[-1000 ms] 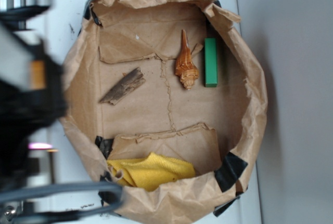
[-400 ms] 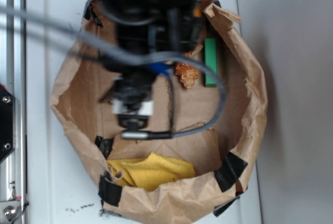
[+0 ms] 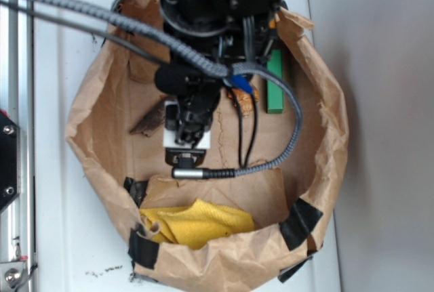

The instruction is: Grab the yellow cloth.

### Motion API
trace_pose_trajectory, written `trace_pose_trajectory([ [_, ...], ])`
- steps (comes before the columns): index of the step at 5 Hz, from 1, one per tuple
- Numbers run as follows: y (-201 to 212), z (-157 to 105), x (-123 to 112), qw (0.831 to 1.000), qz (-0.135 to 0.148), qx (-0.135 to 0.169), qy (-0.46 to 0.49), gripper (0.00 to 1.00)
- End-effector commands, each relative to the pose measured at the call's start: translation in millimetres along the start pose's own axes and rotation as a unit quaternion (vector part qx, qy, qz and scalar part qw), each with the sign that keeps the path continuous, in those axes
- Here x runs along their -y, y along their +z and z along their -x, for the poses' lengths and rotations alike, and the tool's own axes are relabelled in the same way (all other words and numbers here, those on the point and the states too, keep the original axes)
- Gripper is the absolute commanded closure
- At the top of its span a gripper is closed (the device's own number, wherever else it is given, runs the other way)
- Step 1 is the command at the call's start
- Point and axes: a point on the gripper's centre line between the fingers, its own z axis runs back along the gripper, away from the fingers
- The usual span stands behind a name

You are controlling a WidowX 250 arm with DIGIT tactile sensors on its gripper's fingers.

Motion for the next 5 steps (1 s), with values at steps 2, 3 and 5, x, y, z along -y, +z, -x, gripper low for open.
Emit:
trace_pose_trajectory([
  [2,-16.5,-1.4,-8.6,0.999,-0.042,0.029,0.001,0.0],
  [3,-40.7,5.7,-3.0,0.997,-0.062,0.05,-0.017,0.0],
  [5,-69.8,9.8,35.9,0.997,-0.034,0.028,-0.06,0.0],
])
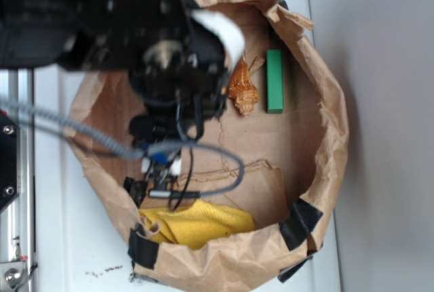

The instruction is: Grab the yellow cloth.

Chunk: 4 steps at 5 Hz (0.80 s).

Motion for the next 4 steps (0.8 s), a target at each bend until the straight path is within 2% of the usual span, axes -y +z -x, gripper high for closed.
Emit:
trace_pose_trajectory([
  [1,-3.2,-19.1,43.9,0.997,0.076,0.01,0.019,0.0],
  [2,-8.9,-27.1,52.3,0.995,0.097,0.002,0.028,0.0],
  [3,-28.6,-32.2,65.1,0.995,0.099,-0.007,0.032,0.0],
  [4,-48.4,-31.6,79.5,0.996,0.078,-0.004,0.029,0.0],
])
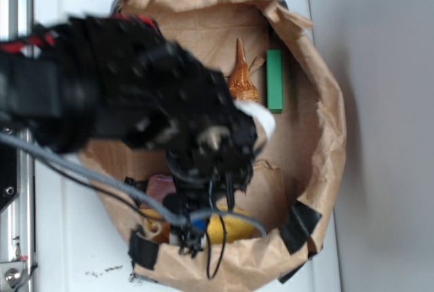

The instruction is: Grab the yellow cloth.

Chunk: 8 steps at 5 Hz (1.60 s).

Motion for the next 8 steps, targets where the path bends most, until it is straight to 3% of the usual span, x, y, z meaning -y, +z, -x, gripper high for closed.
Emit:
trace_pose_trajectory([
  [1,-25.1,-4.6,27.2,0.999,-0.036,0.013,-0.017,0.0],
  [2,-34.5,-4.3,30.8,0.999,-0.038,0.0,-0.023,0.0],
  [3,-46.8,-10.2,28.9,0.998,-0.063,0.0,-0.002,1.0],
  [5,-26.6,-8.2,23.1,0.998,-0.066,0.018,-0.001,1.0],
  [6,7.4,-2.4,7.6,0.995,-0.076,0.057,0.026,1.0],
  [8,61.9,11.8,-17.2,0.988,-0.097,0.091,0.081,1.0],
])
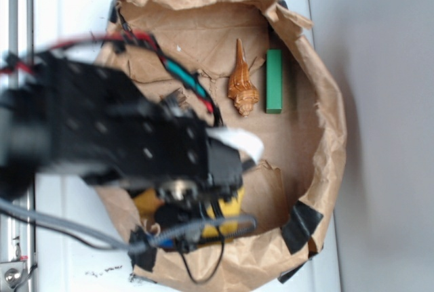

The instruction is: Grab the yellow cloth.

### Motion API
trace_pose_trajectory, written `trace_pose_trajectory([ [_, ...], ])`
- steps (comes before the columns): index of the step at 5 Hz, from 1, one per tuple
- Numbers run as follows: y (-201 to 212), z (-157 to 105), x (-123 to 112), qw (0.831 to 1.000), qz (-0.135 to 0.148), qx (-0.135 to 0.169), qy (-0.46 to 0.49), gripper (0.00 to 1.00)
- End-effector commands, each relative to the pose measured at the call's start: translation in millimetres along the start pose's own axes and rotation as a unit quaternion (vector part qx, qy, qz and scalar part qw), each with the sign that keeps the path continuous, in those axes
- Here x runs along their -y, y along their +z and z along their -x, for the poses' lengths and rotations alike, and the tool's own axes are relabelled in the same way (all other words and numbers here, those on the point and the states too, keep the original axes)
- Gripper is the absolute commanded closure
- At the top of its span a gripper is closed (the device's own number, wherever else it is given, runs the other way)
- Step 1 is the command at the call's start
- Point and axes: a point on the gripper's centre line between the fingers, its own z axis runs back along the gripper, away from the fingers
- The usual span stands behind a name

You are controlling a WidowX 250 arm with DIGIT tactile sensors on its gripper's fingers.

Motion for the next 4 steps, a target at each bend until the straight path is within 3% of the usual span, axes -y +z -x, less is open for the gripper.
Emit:
trace_pose_trajectory([
  [1,60.3,-1.7,-18.8,0.994,-0.068,0.049,0.064,1.0],
  [2,79.4,-9.1,-23.6,0.988,-0.107,0.046,0.104,1.0],
  [3,88.2,-12.0,-30.0,0.984,-0.097,0.068,0.13,1.0],
  [4,82.7,-11.8,-26.8,0.978,-0.142,0.079,0.13,1.0],
])
